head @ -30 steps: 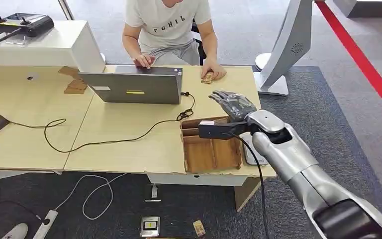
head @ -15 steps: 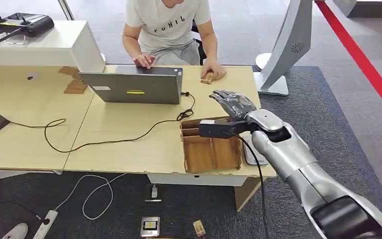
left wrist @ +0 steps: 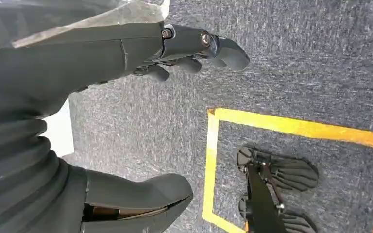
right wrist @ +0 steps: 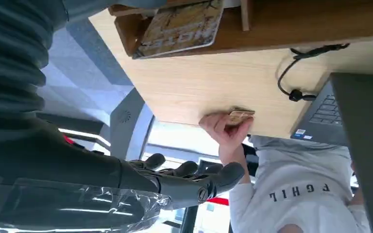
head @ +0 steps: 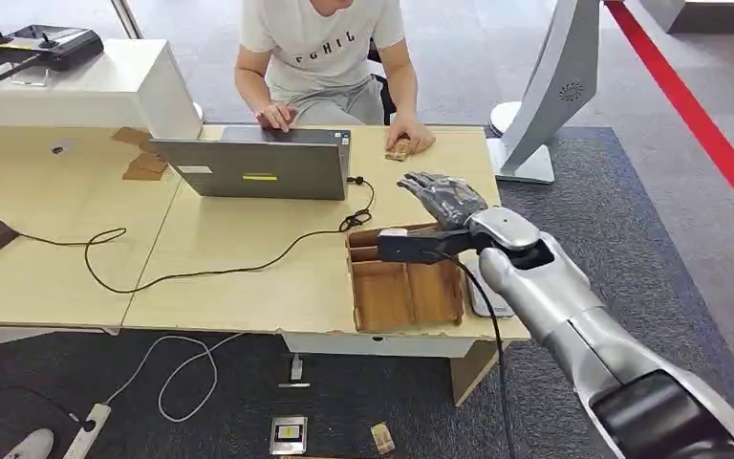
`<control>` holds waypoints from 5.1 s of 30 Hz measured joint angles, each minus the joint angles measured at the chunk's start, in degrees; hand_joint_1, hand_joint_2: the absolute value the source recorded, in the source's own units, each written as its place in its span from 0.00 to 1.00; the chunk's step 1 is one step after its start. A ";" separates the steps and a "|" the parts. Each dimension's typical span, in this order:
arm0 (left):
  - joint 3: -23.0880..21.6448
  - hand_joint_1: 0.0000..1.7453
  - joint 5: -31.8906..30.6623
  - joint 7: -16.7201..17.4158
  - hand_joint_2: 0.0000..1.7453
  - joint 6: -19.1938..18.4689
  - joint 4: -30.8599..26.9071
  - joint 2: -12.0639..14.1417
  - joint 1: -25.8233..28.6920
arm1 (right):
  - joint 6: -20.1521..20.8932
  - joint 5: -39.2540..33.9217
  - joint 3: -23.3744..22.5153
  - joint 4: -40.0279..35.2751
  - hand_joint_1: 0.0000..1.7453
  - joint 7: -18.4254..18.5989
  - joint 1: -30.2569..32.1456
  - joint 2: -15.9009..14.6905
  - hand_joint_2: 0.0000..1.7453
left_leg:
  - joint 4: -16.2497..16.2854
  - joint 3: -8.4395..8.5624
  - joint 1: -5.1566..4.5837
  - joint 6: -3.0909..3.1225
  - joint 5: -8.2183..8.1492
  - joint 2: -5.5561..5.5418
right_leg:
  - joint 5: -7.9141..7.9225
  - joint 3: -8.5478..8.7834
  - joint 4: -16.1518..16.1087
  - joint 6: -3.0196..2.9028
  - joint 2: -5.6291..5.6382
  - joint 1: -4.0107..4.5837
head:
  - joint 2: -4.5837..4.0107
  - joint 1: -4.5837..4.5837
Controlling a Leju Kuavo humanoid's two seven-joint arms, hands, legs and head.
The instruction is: Pass the card to the sensor for recognition and then transmit it.
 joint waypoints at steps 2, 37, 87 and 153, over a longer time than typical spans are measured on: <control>0.00 0.00 0.37 0.28 1.00 0.02 0.00 0.00 0.00 | -0.13 -0.13 0.07 0.42 0.00 -0.46 -0.42 0.53 1.00 | 0.00 0.00 0.00 0.00 0.00 -0.01 | 0.00 0.00 0.00 0.00 0.00 0.00 | 0.02 -0.02; 0.02 0.00 2.65 0.83 1.00 1.20 0.00 0.24 -0.01 | 0.39 0.87 1.75 10.01 0.00 -3.13 -4.24 5.38 1.00 | 0.00 0.00 0.00 -0.01 0.00 0.00 | 0.00 -0.01 0.00 0.00 0.00 0.00 | 0.02 0.00; 0.07 0.00 3.67 0.90 1.00 0.85 0.02 1.44 -0.11 | 11.76 1.77 1.77 0.99 0.00 -0.66 -5.91 0.68 1.00 | 0.01 0.01 -0.01 -0.01 0.01 0.02 | 0.00 -0.01 0.00 0.00 0.00 0.00 | 0.02 0.00; 0.00 0.00 4.33 1.97 1.00 0.26 0.04 3.19 -0.21 | 14.32 -2.67 7.50 -2.99 0.00 0.79 -3.97 -3.15 1.00 | 0.01 -0.01 0.00 -0.01 0.01 0.00 | 0.00 -0.02 0.00 0.00 0.00 0.00 | 0.02 0.00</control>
